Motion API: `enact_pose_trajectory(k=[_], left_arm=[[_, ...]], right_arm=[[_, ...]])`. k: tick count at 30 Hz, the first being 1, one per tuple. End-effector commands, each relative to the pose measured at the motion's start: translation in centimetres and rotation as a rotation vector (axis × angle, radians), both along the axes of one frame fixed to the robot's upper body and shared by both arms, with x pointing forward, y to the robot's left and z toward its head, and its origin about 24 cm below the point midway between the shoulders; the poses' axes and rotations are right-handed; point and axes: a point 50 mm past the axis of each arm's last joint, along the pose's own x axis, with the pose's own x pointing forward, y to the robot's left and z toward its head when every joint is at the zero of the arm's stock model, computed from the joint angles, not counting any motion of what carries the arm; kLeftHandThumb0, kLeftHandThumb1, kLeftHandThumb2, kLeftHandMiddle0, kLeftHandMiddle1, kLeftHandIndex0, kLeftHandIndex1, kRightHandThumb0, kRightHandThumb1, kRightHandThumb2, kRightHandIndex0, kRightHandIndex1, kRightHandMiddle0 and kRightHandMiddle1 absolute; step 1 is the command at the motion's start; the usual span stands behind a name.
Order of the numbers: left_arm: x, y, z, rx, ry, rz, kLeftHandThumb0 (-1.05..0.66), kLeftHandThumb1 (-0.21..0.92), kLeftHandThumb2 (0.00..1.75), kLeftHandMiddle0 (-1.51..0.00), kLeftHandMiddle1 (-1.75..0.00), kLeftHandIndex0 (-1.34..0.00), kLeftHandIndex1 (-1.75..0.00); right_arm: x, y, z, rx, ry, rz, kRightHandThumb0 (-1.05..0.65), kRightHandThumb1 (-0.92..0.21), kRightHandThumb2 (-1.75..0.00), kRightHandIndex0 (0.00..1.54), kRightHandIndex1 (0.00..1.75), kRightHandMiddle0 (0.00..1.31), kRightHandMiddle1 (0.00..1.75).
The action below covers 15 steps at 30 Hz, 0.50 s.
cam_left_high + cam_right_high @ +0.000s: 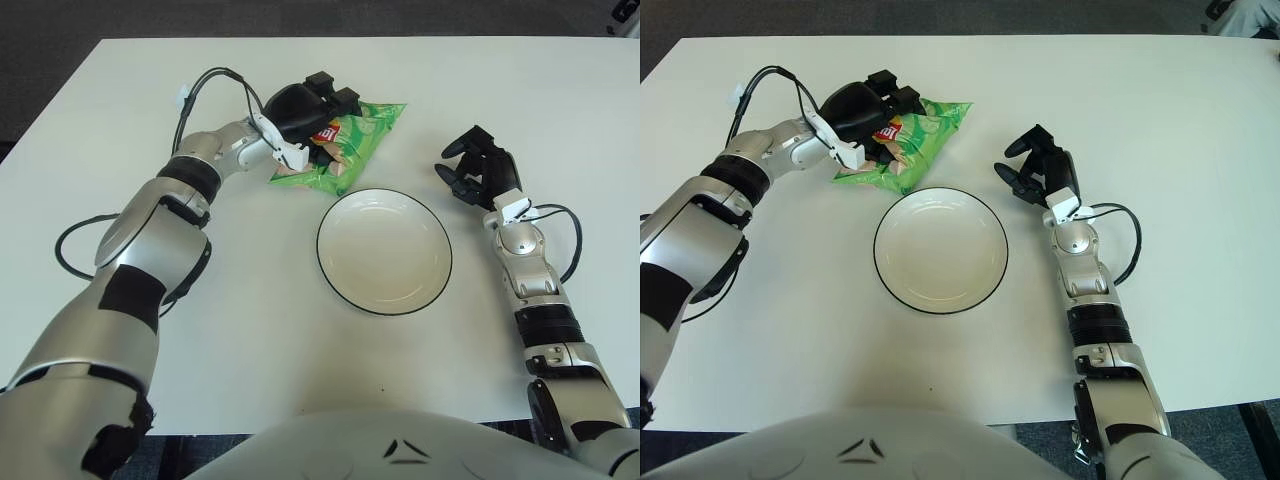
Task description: Put the snack into the plate.
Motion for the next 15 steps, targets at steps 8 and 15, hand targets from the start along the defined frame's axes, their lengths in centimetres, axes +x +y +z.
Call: enact_pose_trajectory(k=[8,15], left_arm=[[-0.9,2.2,-2.3,-0.116,0.018,0.011,0.42,0.45,1.14,-0.50,-1.75,-0.62,-1.75],[-1.2,2.4,-0.2,-0.248,-0.043,-0.037,0.44,0.43,1.17,-0.52,-1.75,-0.63,-1.75]], right_arm=[[-4.4,-0.1,-9.7,0.010,0.379,-0.028,-0.36,-0.92,-0.33,0.75,1.74,0.41,1.54],[-4.4,-0.3,-9.7,0.009,0.381,-0.029,-0.36,-0.92,-0.33,0.75,1.73,0.41,1.54]])
